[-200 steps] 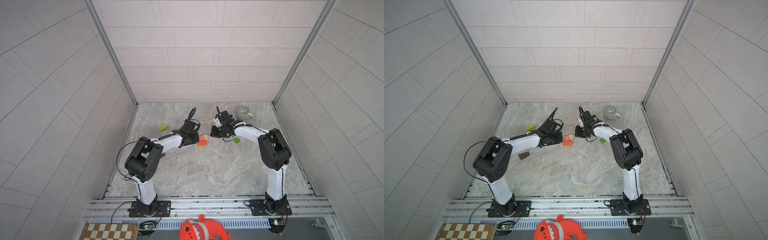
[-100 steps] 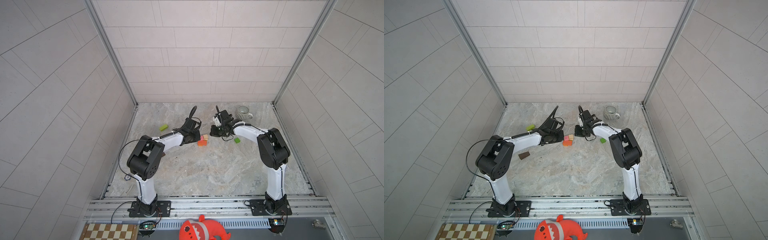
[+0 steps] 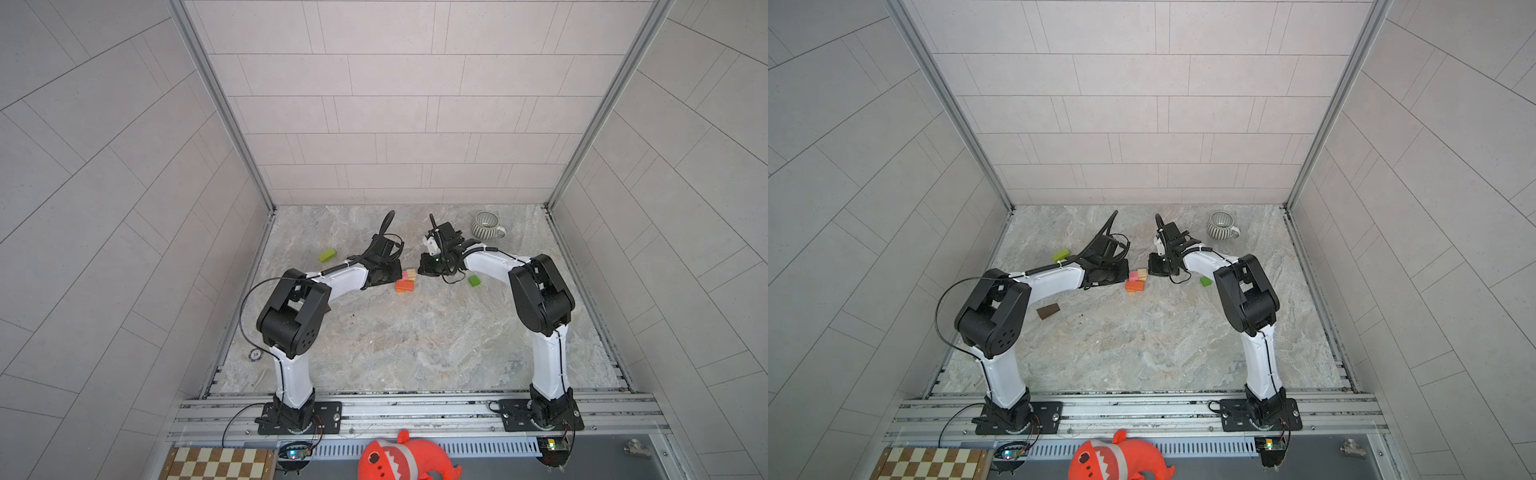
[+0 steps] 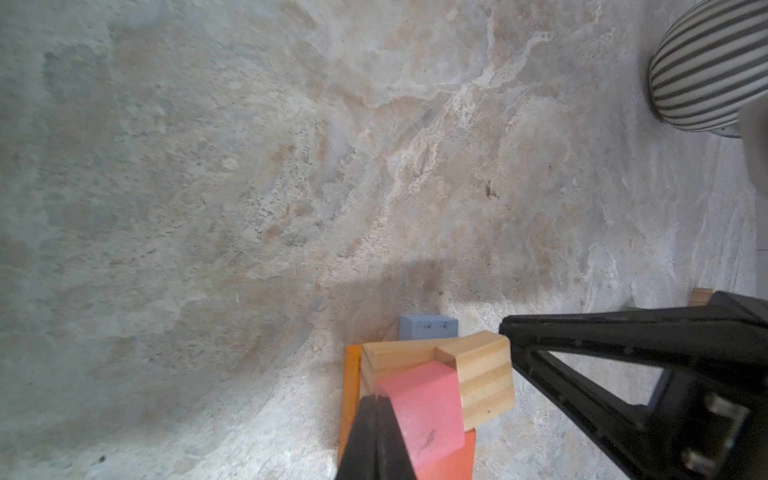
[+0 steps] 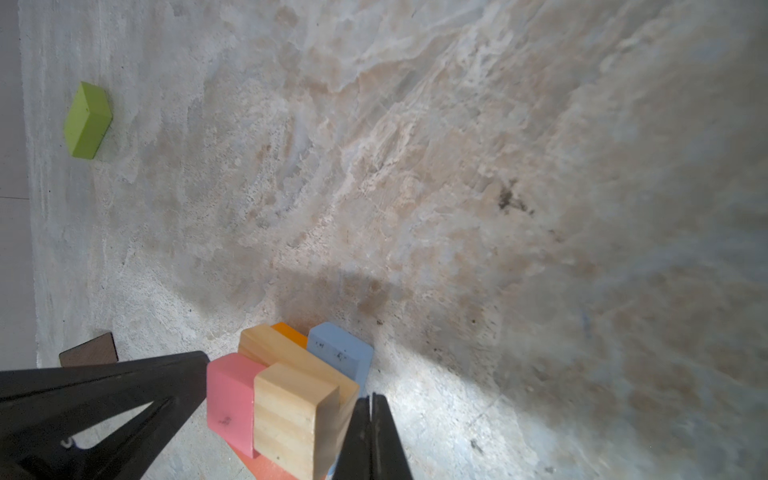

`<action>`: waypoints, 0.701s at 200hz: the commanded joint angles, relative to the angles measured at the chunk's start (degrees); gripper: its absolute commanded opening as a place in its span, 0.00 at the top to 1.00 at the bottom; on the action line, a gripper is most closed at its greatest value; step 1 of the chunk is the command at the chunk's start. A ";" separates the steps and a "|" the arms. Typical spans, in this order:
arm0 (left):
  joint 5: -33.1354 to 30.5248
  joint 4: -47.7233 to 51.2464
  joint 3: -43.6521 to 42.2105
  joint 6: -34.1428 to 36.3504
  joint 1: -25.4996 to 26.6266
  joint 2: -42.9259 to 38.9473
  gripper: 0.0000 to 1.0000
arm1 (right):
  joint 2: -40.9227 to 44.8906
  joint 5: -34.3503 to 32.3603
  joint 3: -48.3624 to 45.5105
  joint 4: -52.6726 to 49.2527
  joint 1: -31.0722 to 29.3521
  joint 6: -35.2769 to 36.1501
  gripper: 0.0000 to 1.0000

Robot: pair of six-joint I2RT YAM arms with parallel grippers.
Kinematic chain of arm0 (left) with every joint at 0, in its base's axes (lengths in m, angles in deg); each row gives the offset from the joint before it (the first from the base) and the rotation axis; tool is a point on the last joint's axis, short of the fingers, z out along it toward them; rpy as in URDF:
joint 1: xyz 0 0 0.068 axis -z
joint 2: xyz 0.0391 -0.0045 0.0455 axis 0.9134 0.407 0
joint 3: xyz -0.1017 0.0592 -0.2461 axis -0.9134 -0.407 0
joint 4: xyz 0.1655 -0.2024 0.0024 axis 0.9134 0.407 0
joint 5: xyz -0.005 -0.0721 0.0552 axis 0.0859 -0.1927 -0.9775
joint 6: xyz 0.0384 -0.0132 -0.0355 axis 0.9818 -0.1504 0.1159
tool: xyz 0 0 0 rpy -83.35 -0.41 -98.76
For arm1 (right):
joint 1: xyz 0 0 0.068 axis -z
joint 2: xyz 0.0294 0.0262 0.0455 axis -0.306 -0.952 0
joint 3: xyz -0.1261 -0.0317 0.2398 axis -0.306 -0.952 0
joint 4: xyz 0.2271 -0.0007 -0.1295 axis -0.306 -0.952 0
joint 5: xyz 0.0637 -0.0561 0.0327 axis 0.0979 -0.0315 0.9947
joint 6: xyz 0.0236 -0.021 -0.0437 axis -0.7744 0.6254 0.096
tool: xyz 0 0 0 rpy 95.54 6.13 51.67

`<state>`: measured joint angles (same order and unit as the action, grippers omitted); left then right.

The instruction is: Build the wood block tower

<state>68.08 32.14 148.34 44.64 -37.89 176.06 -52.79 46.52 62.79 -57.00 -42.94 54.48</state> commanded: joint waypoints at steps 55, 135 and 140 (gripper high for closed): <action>0.19 0.13 1.35 -0.05 -0.15 0.84 1.00 | 0.39 0.76 -0.35 -0.05 -1.01 1.14 1.00; -0.06 0.27 1.50 -0.12 -0.15 0.76 1.00 | 1.54 0.10 -1.24 -0.56 -1.50 1.30 1.00; 0.03 0.37 1.57 -0.05 -0.14 0.83 1.00 | 1.54 0.14 -1.24 -0.76 -1.50 1.43 1.00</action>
<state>68.23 32.19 148.34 44.64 -37.89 176.23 -52.79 47.13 62.33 -56.98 -44.01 55.11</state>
